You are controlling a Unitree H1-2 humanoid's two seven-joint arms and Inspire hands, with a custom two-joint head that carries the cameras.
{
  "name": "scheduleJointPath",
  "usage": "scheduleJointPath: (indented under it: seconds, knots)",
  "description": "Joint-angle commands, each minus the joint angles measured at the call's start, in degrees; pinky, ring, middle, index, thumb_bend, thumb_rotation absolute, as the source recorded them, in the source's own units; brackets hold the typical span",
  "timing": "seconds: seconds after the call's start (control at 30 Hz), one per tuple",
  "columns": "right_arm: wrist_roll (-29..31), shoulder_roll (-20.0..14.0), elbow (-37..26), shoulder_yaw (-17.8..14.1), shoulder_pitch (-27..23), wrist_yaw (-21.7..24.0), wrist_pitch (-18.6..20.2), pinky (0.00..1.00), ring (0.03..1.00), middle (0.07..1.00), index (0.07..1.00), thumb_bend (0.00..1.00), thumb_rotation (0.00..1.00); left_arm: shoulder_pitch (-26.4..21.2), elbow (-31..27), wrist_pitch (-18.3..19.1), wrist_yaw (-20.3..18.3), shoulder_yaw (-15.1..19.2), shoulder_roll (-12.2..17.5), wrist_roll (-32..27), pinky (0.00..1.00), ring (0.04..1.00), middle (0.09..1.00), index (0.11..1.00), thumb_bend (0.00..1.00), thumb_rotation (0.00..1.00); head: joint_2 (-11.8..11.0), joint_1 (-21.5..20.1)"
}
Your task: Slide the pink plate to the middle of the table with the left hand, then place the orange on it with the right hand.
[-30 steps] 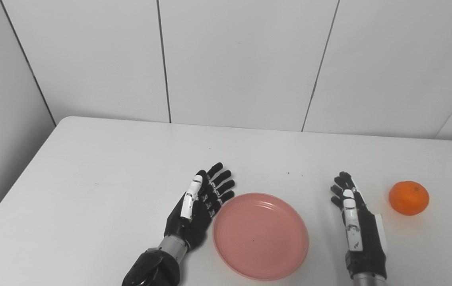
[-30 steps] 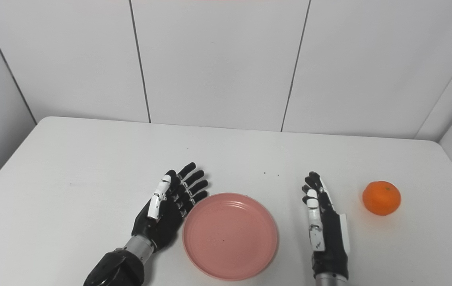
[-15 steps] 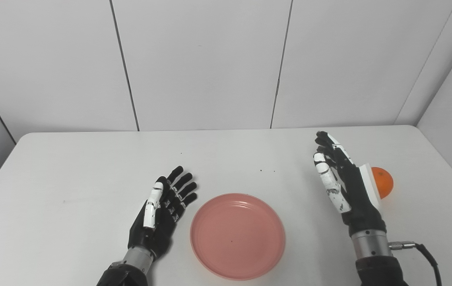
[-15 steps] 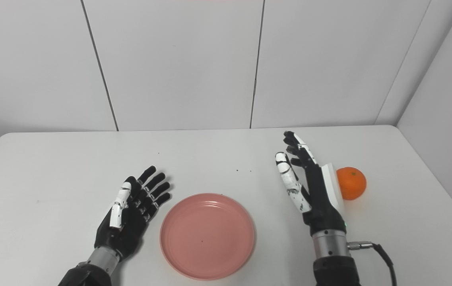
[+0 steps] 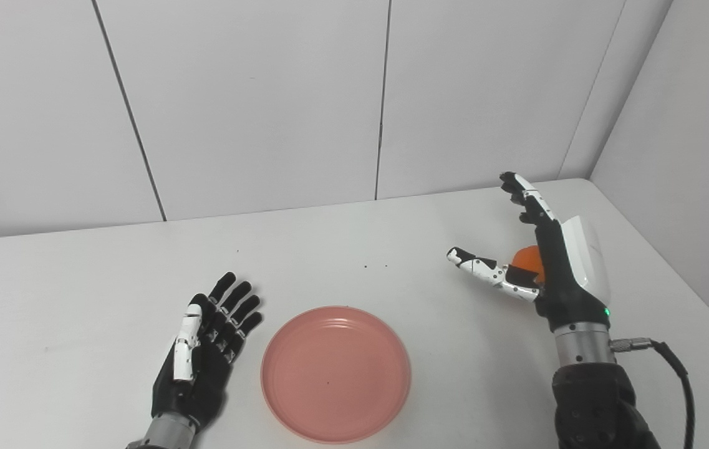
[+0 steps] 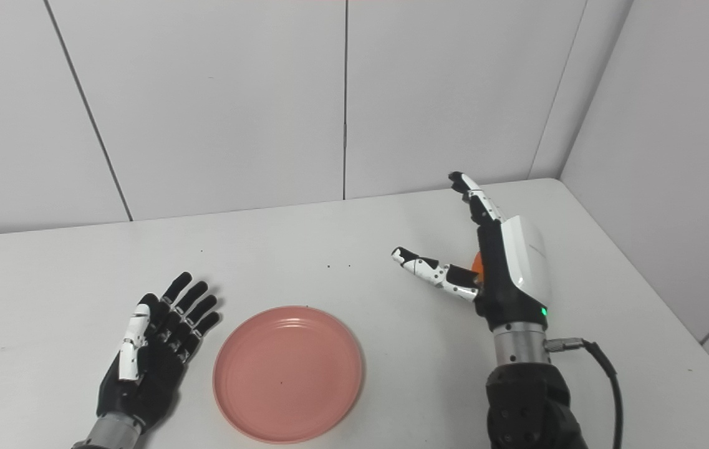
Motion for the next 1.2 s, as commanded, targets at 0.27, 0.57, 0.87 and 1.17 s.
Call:
scheduleJointPath:
  seconds: [0.27,0.57,0.87,1.17]
  knots:
    - [-3.0,-4.3,3.1,-4.0,-2.6,0.8,1.8,0.76,0.838,0.872,0.871,0.92,0.4,1.2,2.9,1.0,-0.7,2.0,1.1,-1.4,0.92,0.898,0.903,0.901,0.31,1.0,-0.5,-2.1]
    - [-3.7,-6.5,7.7,-4.4,-2.9,3.7,5.0,0.75,0.863,0.908,0.911,0.94,0.4,0.9,3.6,1.1,-0.6,2.2,2.0,-2.1,0.92,0.896,0.902,0.902,0.31,1.0,-0.7,-4.2]
    - [-3.6,-7.9,13.4,-4.7,-3.8,2.9,6.0,0.72,0.855,0.914,0.921,0.94,0.39,0.9,2.9,2.5,-0.7,2.2,2.7,-3.1,0.94,0.906,0.908,0.913,0.31,1.0,-0.7,-4.9]
    - [-2.2,-9.6,19.7,-4.6,-6.0,2.4,6.1,0.71,0.855,0.918,0.93,0.93,0.4,1.0,2.4,2.8,-0.6,1.9,3.1,-3.4,0.93,0.905,0.908,0.912,0.3,1.0,-0.4,-5.3]
